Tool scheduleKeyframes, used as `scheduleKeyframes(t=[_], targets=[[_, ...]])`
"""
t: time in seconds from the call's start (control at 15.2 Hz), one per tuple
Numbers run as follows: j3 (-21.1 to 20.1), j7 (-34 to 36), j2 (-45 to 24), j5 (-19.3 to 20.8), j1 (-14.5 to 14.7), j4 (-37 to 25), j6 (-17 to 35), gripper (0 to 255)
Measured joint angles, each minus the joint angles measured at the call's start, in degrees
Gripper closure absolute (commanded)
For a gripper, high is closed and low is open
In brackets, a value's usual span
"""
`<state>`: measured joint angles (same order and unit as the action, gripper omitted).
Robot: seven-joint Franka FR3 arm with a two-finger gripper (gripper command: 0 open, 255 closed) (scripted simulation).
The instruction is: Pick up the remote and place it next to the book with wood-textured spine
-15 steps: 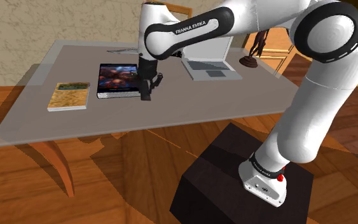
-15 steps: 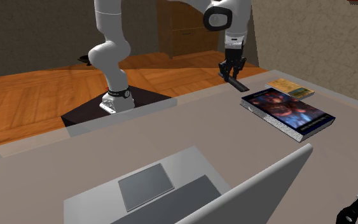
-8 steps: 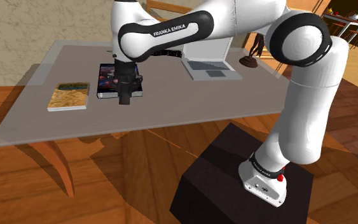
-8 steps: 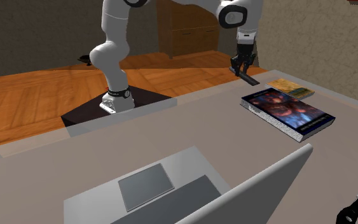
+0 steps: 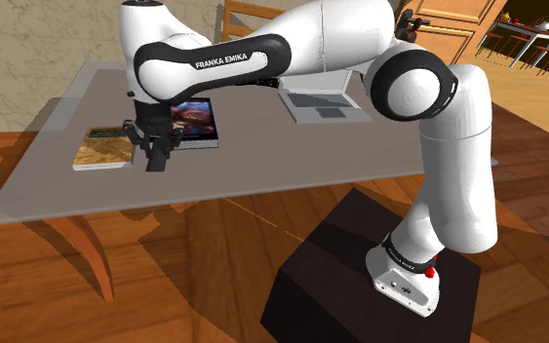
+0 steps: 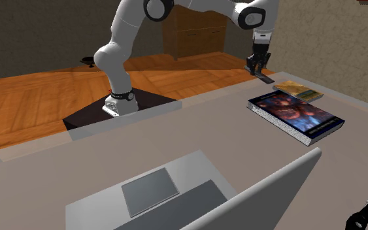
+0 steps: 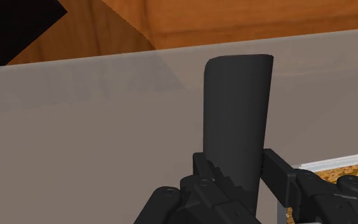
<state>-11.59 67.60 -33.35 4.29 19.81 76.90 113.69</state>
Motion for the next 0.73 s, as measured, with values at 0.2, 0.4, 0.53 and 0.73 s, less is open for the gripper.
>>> scheduleKeyframes(t=[0.2,0.4,0.53,0.73], targets=[[0.1,0.4,-1.2,0.3,0.4,0.2,1.4,255],[0.2,0.4,-1.9,0.4,0.3,1.3,3.2,255],[0.2,0.5,-2.4,0.5,0.4,2.1,4.5,255],[0.3,0.6,-3.1,0.6,0.5,3.4,6.4,255]])
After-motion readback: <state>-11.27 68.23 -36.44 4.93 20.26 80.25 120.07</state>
